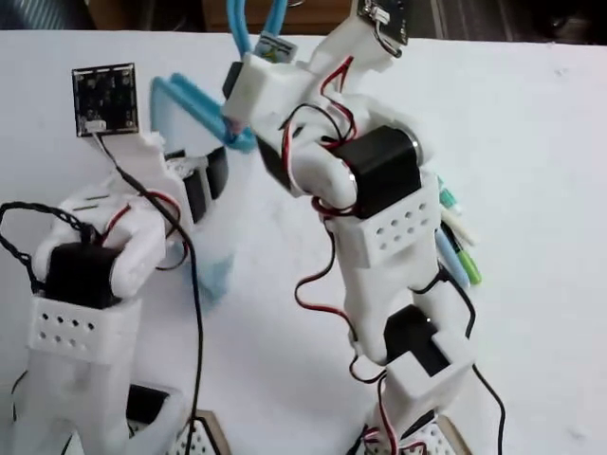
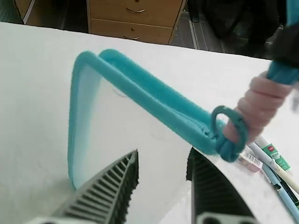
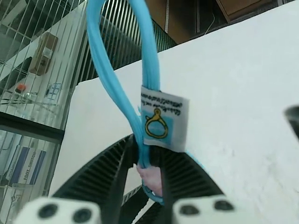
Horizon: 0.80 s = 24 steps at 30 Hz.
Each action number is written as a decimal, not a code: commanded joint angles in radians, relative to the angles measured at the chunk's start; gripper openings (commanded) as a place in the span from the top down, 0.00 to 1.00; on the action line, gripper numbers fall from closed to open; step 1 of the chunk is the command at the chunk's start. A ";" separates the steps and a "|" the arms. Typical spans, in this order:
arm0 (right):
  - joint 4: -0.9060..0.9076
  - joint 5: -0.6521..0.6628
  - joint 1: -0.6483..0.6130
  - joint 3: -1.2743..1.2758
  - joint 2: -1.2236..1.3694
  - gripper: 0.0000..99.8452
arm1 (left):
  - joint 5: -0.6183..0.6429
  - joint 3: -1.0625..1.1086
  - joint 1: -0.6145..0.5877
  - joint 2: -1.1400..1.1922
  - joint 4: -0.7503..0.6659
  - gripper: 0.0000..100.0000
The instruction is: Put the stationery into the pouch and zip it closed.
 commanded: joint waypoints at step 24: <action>-0.110 0.011 0.025 0.009 -0.042 0.98 | -0.127 -0.124 0.154 -0.116 0.169 0.82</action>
